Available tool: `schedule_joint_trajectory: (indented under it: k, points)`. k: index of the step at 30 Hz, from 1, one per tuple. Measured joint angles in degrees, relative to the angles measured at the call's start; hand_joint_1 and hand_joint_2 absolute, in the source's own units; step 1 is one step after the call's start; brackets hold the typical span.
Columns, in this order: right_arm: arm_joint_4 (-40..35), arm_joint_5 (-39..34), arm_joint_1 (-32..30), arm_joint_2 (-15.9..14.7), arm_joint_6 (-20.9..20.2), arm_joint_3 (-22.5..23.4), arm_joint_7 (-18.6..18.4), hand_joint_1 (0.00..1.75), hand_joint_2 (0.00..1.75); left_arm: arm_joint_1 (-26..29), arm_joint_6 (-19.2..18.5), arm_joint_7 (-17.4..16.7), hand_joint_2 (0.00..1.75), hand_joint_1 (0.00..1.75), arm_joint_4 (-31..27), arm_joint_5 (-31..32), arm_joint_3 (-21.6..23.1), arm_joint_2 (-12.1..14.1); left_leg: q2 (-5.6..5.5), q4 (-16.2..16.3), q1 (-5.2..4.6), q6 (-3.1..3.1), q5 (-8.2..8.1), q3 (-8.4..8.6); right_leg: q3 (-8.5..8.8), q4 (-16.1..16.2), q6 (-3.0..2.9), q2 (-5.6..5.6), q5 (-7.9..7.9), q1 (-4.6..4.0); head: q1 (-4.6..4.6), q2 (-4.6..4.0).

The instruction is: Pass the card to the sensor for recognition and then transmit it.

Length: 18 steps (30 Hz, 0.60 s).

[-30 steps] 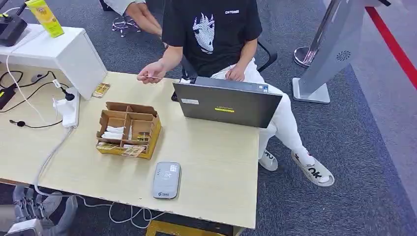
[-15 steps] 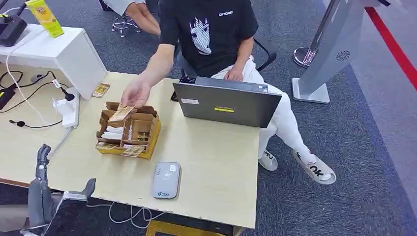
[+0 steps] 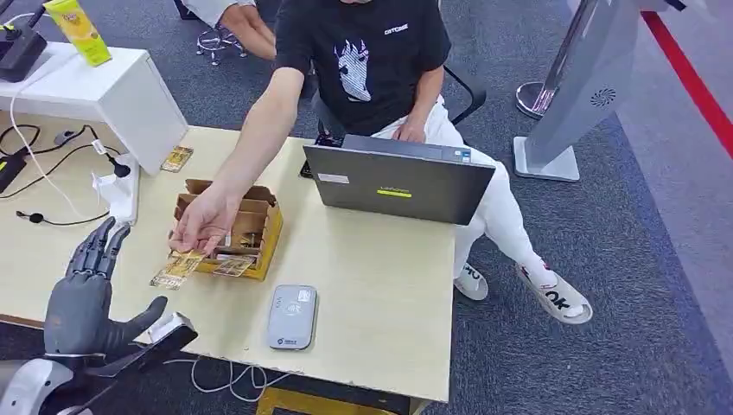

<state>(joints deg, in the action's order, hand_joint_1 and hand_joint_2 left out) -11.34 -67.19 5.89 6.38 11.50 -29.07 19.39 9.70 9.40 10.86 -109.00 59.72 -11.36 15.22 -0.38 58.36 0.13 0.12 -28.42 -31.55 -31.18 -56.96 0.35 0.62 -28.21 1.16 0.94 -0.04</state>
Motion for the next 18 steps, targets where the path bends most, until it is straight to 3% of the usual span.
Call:
schedule_joint_trajectory:
  k: [2, 3, 4, 13, 18]
  points:
    - [0.00, 0.28, 0.01, 0.00, -0.02, -0.70, 0.13, 0.00, 1.75, -0.39, 0.22, -1.76, 1.75, 0.00, 0.00, 3.30, 0.68, 2.50, 0.00, 0.00, 0.00, 0.00, 0.00, 0.00, 0.00, 0.00, 0.00, 0.01, 0.00, 0.00, 0.00, 0.00]
    - [0.00, 0.50, 0.01, 0.00, -0.02, -1.05, 0.20, 0.00, 1.75, -0.64, 0.35, -2.57, 1.75, 0.54, 0.00, 4.83, 1.05, 3.42, 0.00, 0.00, 0.00, 0.00, 0.00, 0.00, 0.00, 0.00, 0.00, 0.01, 0.00, 0.00, 0.00, 0.00]
    - [0.00, 0.59, 0.02, 0.00, 0.00, -1.33, 0.28, 0.00, 1.75, -0.88, 0.55, -3.43, 1.75, 1.75, 0.00, 6.36, 1.44, 4.48, 0.00, 0.00, 0.01, -0.01, 0.00, 0.00, 0.00, 0.00, 0.00, 0.01, 0.00, 0.00, 0.00, 0.00]
    - [0.31, 1.68, 0.12, 0.07, 0.00, -4.33, 0.92, 0.00, 1.75, -1.95, 3.15, -12.09, 1.75, 1.75, -1.18, 21.18, 4.72, 14.02, 0.01, 0.00, 0.01, -0.01, 0.04, -0.01, -0.01, -0.01, -0.03, 0.01, 0.02, -0.01, 0.00, 0.00]
    - [0.33, 2.16, 0.21, 0.44, -0.02, -5.53, 1.25, 0.00, 1.75, -1.94, 5.16, -16.11, 1.75, 1.75, -2.45, 28.22, 5.66, 17.22, 0.00, 0.00, 0.03, -0.01, 0.04, -0.02, 0.00, -0.01, -0.03, 0.00, 0.02, -0.03, -0.04, 0.00]
